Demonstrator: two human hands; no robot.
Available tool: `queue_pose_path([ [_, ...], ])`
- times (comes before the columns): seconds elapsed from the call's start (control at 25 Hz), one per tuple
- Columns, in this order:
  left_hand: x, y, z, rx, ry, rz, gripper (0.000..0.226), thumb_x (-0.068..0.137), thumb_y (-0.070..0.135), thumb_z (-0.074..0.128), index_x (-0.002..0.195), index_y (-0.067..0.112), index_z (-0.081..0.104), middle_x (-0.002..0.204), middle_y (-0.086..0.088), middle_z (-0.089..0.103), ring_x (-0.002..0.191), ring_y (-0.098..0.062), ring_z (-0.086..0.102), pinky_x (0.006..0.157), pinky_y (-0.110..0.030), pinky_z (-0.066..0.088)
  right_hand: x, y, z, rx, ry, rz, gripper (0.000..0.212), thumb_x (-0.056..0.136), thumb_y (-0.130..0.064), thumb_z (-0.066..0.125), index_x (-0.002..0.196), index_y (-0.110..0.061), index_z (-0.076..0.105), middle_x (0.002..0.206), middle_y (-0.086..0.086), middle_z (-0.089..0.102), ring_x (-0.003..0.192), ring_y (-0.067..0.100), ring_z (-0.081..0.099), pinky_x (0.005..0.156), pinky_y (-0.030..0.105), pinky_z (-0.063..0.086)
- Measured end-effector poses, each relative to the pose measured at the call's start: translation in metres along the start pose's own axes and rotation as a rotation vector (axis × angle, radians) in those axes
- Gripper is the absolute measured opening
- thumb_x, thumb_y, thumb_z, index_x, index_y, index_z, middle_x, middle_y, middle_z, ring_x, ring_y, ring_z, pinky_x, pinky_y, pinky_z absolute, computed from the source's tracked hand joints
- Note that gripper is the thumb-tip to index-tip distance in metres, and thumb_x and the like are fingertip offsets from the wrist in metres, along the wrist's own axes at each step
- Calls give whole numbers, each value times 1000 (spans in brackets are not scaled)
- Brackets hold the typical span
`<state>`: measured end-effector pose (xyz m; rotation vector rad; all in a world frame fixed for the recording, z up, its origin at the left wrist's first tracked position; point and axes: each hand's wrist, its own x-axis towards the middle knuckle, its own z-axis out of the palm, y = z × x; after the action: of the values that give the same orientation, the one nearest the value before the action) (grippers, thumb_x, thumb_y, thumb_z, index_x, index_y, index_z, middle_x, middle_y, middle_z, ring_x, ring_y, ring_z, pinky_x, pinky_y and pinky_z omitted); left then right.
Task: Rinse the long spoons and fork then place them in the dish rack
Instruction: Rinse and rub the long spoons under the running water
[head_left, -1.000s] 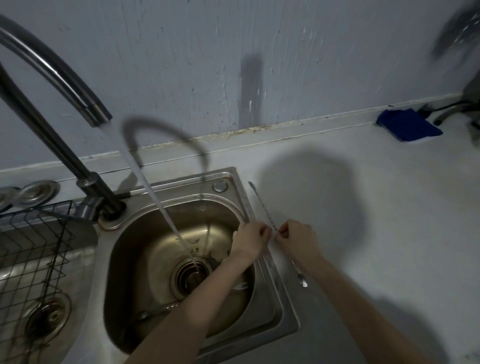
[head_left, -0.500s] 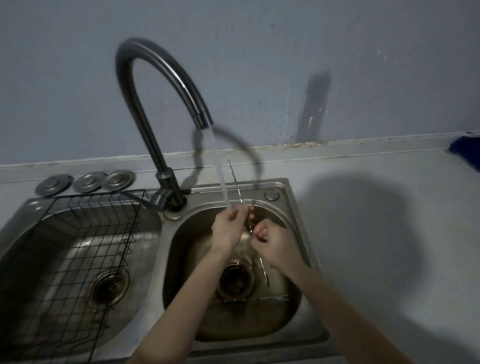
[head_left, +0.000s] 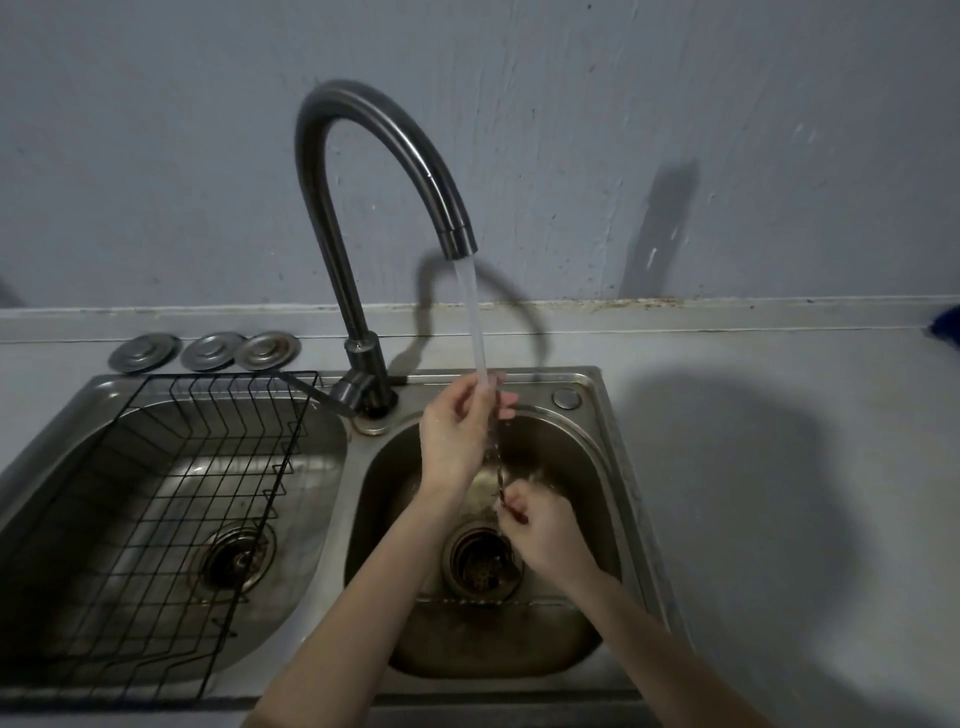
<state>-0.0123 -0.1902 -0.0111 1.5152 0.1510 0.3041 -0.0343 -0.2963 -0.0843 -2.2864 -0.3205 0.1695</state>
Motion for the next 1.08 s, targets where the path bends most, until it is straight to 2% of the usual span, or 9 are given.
queue_pose_path([
  [0.12, -4, -8, 1, -33, -73, -44, 17, 89, 17, 50, 83, 18, 66, 73, 3, 67, 72, -8, 64, 77, -24, 54, 4, 0, -8, 15, 81, -50, 5, 86, -15, 57, 84, -12, 61, 70, -8, 47, 63, -1, 45, 60, 9, 34],
  [0.24, -20, -31, 0, 80, -88, -139, 16, 88, 13, 51, 87, 14, 67, 77, 2, 67, 70, -1, 65, 71, -15, 54, 4, -1, -11, 75, 116, -59, 7, 85, -11, 57, 89, -11, 62, 82, 0, 57, 72, 8, 53, 68, 15, 43],
  [0.36, -19, -45, -5, 100, -44, -187, 15, 87, 14, 53, 89, 14, 69, 81, -4, 70, 81, -15, 67, 79, -25, 54, -5, 1, -9, 136, 66, -21, 10, 88, -14, 54, 93, -11, 62, 81, 1, 62, 74, 10, 60, 69, 18, 48],
  [0.52, -9, -48, -7, 65, 10, -264, 17, 90, 13, 50, 83, 11, 66, 69, -3, 67, 60, -6, 66, 66, -18, 56, -10, 4, -18, 172, 7, 59, 15, 89, -17, 55, 93, -8, 67, 64, -15, 57, 56, -12, 58, 55, 0, 42],
  [0.68, -5, -66, -21, -22, 120, -517, 23, 90, 17, 50, 71, 12, 62, 64, -4, 64, 60, -15, 60, 74, -30, 52, -9, 4, -45, 102, -41, 50, 17, 89, -18, 54, 89, -12, 70, 62, -16, 57, 52, -8, 54, 56, 3, 41],
  [0.76, -5, -70, -24, -76, 97, -643, 24, 90, 20, 51, 72, 8, 61, 53, -1, 63, 48, -11, 59, 59, -24, 53, -5, 3, -58, 110, -4, 66, 18, 88, -20, 55, 83, -14, 71, 60, -17, 58, 50, -10, 54, 57, 2, 41],
  [0.88, -7, -73, -21, 408, 0, -610, 34, 91, 31, 46, 88, 1, 59, 58, -2, 59, 50, -13, 57, 52, -25, 47, 6, -4, -64, 137, -27, 36, 18, 87, -19, 57, 87, -8, 72, 61, -11, 63, 46, -15, 55, 57, 0, 42],
  [0.96, -9, -70, -23, 738, -27, -466, 32, 92, 30, 42, 102, 1, 51, 80, -11, 60, 73, -25, 61, 62, -34, 47, 13, -11, -60, 110, -93, 5, 19, 88, -18, 56, 91, -6, 71, 66, -4, 66, 45, -15, 55, 58, -3, 42],
  [1.08, -9, -68, -28, 936, -116, -217, 22, 90, 11, 42, 111, 4, 48, 112, -19, 56, 101, -35, 56, 83, -42, 44, 29, -23, -54, 197, -141, 14, 20, 89, -14, 53, 92, -3, 69, 67, -1, 66, 45, -12, 58, 57, -2, 44],
])
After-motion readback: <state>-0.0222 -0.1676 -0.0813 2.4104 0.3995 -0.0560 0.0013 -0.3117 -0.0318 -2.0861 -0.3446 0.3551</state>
